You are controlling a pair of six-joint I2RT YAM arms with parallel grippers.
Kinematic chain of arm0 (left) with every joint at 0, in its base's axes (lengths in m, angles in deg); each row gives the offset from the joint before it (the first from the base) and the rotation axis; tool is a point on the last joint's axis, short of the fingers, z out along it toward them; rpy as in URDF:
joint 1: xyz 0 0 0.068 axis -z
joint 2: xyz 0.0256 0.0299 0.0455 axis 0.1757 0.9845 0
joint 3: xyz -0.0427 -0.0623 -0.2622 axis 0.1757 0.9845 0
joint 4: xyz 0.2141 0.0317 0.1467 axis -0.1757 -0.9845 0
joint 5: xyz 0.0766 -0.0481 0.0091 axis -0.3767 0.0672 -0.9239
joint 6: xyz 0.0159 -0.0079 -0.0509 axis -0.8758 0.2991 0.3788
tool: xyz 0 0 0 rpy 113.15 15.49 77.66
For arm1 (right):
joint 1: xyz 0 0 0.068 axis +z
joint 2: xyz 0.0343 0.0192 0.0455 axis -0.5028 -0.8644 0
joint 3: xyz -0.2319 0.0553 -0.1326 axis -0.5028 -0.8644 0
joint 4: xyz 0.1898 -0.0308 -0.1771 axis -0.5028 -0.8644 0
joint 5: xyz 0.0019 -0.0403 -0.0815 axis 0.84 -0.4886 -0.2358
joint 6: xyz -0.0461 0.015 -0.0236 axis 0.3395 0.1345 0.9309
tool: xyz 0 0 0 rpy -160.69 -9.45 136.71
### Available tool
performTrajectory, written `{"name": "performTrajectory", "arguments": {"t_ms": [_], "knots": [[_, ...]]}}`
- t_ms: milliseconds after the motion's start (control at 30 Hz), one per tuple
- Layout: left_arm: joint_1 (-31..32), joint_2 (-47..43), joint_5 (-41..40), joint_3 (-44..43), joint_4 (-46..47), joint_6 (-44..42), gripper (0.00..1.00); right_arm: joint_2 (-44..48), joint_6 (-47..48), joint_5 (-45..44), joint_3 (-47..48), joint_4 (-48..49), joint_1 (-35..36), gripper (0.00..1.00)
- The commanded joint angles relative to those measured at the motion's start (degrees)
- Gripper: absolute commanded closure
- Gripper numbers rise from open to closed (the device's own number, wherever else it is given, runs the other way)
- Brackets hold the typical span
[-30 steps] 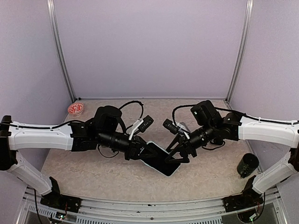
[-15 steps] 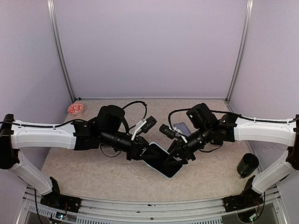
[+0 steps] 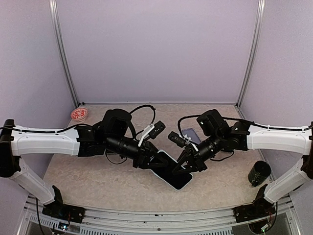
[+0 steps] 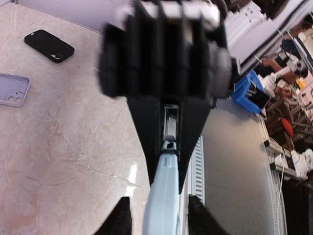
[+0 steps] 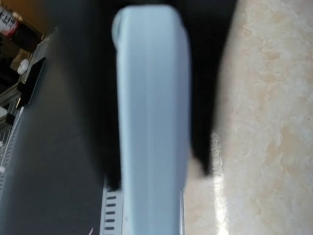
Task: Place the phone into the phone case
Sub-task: Pass from the left arm to the right
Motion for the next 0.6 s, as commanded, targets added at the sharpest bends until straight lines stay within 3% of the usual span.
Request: {"name": "performTrajectory", "arguments": {"t_ms": [0, 67, 100, 300, 567], "knots": [[-2.61, -2.57, -4.76, -0.25, 7.32, 3.59, 0.4, 4.31, -3.62, -2.67, -2.27, 3.86, 0.28, 1.0], [-4.98, -5.2, -8.91, 1.65, 11.01, 7.36, 0.12, 5.9, -5.16, -7.83, -3.66, 5.73, 0.07, 1.0], [-6.37, -6.27, -10.7, 2.78, 12.2, 9.38, 0.03, 6.52, -5.97, -9.4, -4.38, 6.77, -0.1, 1.0], [-9.99, -13.48, -16.31, 8.82, 18.66, 15.99, 0.01, 9.67, -12.2, -22.58, -8.35, 13.13, -1.21, 1.0], [-7.42, -11.23, -16.53, 11.85, 21.84, 19.26, 0.01, 14.54, -18.48, -37.28, -12.43, 17.94, -1.54, 1.0]]}}
